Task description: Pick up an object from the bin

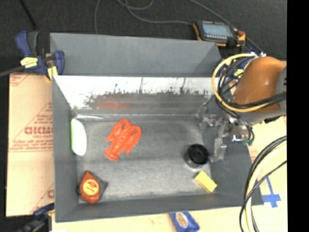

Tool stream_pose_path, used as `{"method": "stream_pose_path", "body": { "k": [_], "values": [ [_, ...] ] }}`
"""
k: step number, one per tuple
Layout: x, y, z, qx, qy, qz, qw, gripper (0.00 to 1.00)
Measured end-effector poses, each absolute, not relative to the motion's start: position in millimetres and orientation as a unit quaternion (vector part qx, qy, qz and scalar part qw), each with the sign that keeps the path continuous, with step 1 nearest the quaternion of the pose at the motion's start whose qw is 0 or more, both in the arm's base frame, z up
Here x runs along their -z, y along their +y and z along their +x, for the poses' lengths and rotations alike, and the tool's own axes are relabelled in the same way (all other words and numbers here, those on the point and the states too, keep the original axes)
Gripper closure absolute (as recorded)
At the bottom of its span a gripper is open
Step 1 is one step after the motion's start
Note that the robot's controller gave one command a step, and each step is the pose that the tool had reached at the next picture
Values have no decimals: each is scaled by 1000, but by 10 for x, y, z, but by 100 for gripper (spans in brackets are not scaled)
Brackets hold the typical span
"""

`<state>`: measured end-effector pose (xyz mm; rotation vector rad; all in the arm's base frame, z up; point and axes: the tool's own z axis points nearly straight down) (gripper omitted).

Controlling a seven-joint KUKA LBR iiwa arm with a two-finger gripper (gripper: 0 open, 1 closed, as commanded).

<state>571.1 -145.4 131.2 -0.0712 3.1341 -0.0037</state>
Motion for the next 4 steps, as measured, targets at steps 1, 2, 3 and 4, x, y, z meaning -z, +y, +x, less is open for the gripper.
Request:
{"method": "stream_pose_path", "body": {
  "k": [1, 2, 3, 4],
  "values": [
    [-680, -1631, 5644, 0, 1000, 11, 0, 0],
    [-714, -1545, 5436, 0, 997, 83, 2, 100],
    [-714, -1545, 5437, 0, 997, 83, 2, 100],
    [-744, -1544, 5428, 0, 997, 83, 1, 100]
  ]
}}
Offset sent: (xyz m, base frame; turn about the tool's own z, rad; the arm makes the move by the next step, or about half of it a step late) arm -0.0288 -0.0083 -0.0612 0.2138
